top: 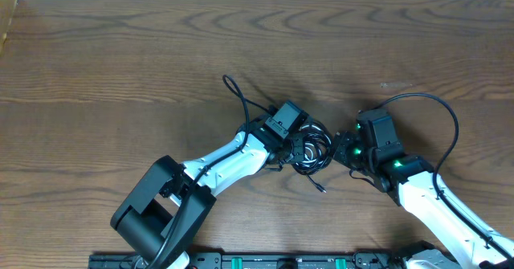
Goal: Untangle cables
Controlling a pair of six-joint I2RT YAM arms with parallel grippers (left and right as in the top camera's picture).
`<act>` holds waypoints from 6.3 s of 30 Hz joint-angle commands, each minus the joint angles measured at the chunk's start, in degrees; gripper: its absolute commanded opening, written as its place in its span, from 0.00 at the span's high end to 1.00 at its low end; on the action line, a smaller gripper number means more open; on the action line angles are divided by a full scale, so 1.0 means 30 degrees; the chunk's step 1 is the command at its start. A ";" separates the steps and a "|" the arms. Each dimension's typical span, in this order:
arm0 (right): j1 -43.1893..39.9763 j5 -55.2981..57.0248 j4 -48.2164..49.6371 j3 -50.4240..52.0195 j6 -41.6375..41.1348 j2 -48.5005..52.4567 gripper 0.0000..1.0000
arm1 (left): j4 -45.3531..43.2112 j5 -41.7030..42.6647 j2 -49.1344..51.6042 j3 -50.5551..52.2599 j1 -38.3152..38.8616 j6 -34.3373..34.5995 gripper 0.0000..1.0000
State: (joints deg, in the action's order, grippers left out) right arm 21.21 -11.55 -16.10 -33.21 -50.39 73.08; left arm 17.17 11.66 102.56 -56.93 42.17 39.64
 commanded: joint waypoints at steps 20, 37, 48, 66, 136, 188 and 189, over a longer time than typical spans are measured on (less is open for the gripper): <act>0.3206 -0.0984 -0.0984 -0.0248 -0.0488 0.0117 0.98 | -0.0058 -0.0466 0.0831 0.0117 0.0022 0.0029 0.92; 0.2426 0.1872 -0.0845 -0.0248 -0.0481 0.0109 0.53 | -0.0051 -0.0401 0.0831 0.0117 0.0022 0.0029 0.92; 0.2463 -0.0262 -0.1020 -0.0248 -0.1056 0.0109 0.96 | -0.0051 -0.0408 0.0831 0.0117 0.0022 0.0029 0.92; 0.4233 -0.2113 -0.1698 -0.0248 -0.1056 0.0109 0.98 | -0.0197 -0.0408 0.0831 0.0117 0.0022 0.0029 0.92; 0.7526 0.0510 -0.1173 -0.0233 -0.1829 0.0641 0.85 | -0.0408 -0.0408 0.0831 0.0117 0.0022 0.0029 0.92; 0.7548 -0.0772 -0.0124 -0.0291 -0.1654 0.1829 0.98 | -0.0415 -0.0408 0.0831 0.0117 0.0000 0.0029 0.92; 0.7359 -0.0976 -0.0138 -0.0291 -0.1180 0.1297 0.97 | -0.0423 -0.0408 0.0831 0.0117 0.0000 0.0029 0.92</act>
State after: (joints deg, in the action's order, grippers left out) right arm 44.64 -9.47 -16.71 -34.11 -60.88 80.44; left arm 15.79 11.42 103.18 -56.90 42.15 39.62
